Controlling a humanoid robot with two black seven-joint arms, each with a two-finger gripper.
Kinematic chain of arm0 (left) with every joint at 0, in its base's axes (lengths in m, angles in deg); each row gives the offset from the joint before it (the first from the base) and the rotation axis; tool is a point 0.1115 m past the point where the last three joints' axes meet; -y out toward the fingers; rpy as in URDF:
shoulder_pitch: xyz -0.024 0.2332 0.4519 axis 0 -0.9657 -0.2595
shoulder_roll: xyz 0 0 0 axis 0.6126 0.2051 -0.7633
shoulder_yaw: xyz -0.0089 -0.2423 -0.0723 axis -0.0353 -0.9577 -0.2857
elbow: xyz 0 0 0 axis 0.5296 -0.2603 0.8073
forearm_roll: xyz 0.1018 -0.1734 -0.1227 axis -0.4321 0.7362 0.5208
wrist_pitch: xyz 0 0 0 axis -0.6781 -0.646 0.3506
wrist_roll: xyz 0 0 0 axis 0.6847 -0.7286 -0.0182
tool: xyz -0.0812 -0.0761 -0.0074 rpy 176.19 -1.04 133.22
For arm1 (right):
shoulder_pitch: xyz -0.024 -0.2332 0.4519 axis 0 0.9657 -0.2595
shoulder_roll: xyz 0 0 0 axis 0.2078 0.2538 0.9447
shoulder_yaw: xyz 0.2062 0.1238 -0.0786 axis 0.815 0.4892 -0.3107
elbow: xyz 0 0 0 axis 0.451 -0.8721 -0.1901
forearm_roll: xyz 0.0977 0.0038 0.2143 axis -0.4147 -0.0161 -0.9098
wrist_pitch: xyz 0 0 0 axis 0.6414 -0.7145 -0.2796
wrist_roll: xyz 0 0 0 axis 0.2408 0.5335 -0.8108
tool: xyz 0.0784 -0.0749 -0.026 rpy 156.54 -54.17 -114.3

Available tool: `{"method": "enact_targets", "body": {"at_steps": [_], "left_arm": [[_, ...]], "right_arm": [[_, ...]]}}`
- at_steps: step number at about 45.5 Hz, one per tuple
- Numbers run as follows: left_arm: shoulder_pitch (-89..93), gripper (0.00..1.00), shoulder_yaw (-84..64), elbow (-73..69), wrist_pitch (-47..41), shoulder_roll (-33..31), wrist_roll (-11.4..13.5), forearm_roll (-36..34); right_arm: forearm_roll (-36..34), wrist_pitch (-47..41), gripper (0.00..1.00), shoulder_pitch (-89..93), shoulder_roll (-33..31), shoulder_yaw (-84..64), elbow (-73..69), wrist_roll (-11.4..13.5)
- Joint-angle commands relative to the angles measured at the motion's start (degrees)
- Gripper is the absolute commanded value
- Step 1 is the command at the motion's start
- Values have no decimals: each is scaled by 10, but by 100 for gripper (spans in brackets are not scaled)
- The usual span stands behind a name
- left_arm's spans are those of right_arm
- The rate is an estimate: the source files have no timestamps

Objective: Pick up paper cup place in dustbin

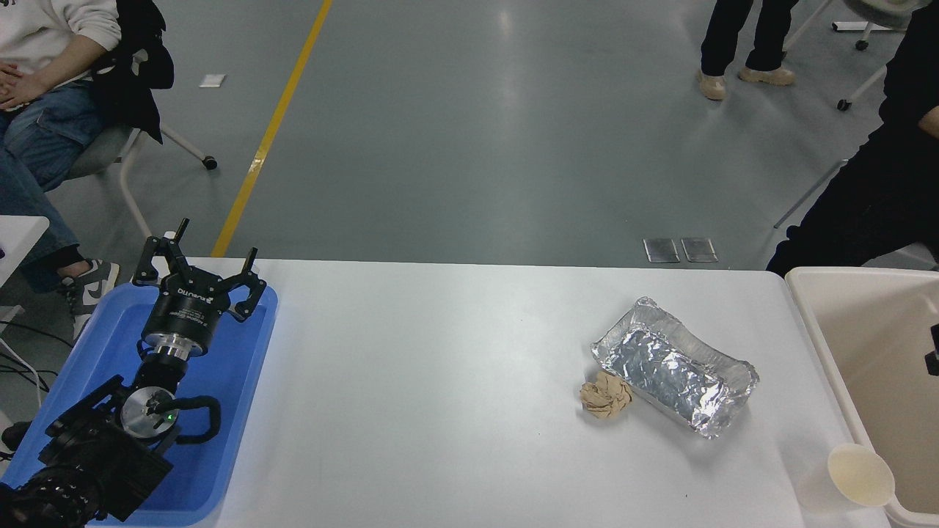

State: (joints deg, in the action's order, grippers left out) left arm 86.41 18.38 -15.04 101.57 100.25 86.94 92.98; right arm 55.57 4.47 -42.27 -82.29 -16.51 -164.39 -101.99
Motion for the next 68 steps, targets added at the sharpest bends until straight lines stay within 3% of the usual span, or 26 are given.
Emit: {"method": "enact_targets", "body": {"at_steps": [1, 20, 54, 57, 60, 68], "left_arm": [[0, 100, 0, 0, 0, 0, 0, 0], [0, 100, 0, 0, 0, -1, 0, 0], [0, 100, 0, 0, 0, 0, 0, 0], [0, 100, 0, 0, 0, -1, 0, 0], [0, 100, 0, 0, 0, 0, 0, 0], [0, 100, 0, 0, 0, 0, 0, 0]], "right_arm": [[10, 87, 100, 104, -8, 35, 6, -1], [10, 198, 100, 297, -5, 111, 37, -2], [-2, 248, 94, 535, 2, 286, 178, -2], [-3, 250, 85, 540, 2, 294, 182, -2], [-2, 255, 69, 541, 2, 296, 186, -2], [1, 275, 4, 548, 10, 291, 186, -2]]}}
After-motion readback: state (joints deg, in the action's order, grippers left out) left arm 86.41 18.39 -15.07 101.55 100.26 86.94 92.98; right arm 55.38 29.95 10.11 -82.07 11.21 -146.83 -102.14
